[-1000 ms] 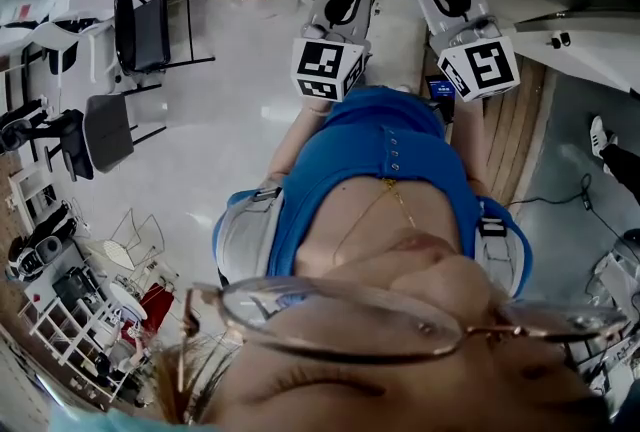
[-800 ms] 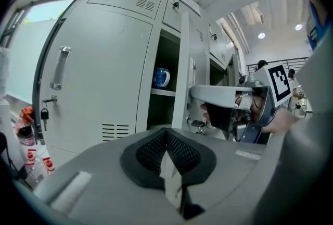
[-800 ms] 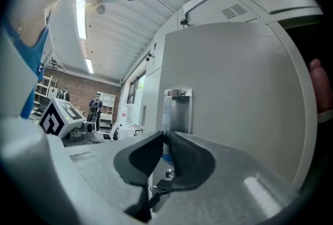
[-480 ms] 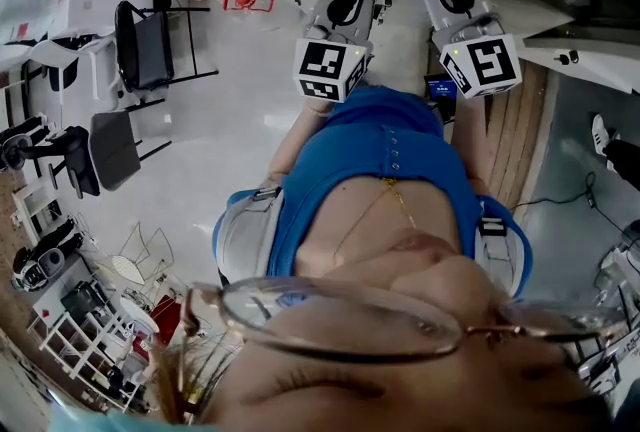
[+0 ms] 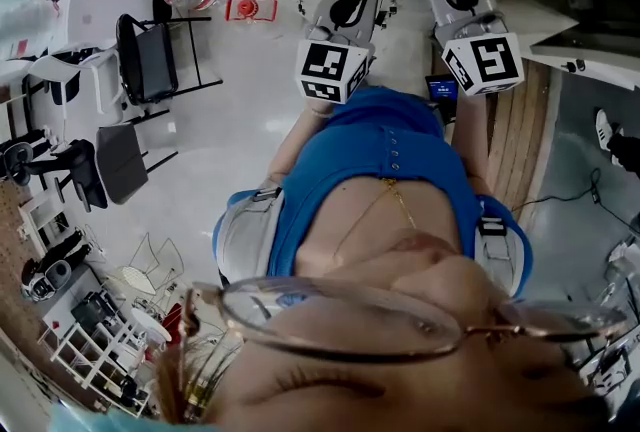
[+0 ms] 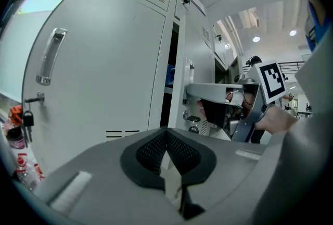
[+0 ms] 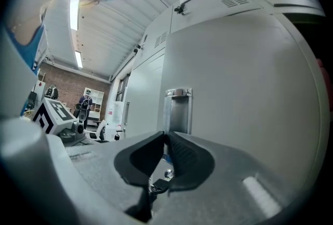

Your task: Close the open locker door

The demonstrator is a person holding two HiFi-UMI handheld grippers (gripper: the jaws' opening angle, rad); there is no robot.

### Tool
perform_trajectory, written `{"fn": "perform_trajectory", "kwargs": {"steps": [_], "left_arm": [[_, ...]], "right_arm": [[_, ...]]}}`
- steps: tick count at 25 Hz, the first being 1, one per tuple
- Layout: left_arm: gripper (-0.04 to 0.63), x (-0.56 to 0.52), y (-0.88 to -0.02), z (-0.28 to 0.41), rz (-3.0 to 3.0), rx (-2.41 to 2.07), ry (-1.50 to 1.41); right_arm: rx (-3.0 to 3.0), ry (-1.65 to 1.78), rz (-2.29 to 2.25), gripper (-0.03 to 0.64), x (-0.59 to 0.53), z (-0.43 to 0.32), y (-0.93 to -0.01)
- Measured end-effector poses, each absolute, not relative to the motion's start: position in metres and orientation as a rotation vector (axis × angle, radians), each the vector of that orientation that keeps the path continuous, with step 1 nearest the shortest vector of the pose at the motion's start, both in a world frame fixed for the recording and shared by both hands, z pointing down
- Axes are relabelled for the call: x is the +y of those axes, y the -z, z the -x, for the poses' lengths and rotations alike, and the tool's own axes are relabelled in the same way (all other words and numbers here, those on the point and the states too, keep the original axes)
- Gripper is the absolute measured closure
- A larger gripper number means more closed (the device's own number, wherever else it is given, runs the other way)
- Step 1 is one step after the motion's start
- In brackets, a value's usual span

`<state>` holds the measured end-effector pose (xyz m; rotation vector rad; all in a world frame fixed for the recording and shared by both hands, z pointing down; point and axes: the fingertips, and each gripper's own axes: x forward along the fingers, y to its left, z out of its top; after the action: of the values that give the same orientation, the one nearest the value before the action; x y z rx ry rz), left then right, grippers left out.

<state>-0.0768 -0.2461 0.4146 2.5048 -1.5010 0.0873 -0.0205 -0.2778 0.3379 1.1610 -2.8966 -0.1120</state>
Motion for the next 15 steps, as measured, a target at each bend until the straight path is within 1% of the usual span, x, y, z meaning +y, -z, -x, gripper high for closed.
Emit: {"fn": "perform_trajectory", "kwargs": {"steps": [15], "left_arm": [[0.596, -0.257, -0.422, 0.093, -2.531, -1.44, -0.101]], "right_arm": [[-2.853, 0.099, -1.285, 0.588, -0.305, 0.028, -0.341]]}}
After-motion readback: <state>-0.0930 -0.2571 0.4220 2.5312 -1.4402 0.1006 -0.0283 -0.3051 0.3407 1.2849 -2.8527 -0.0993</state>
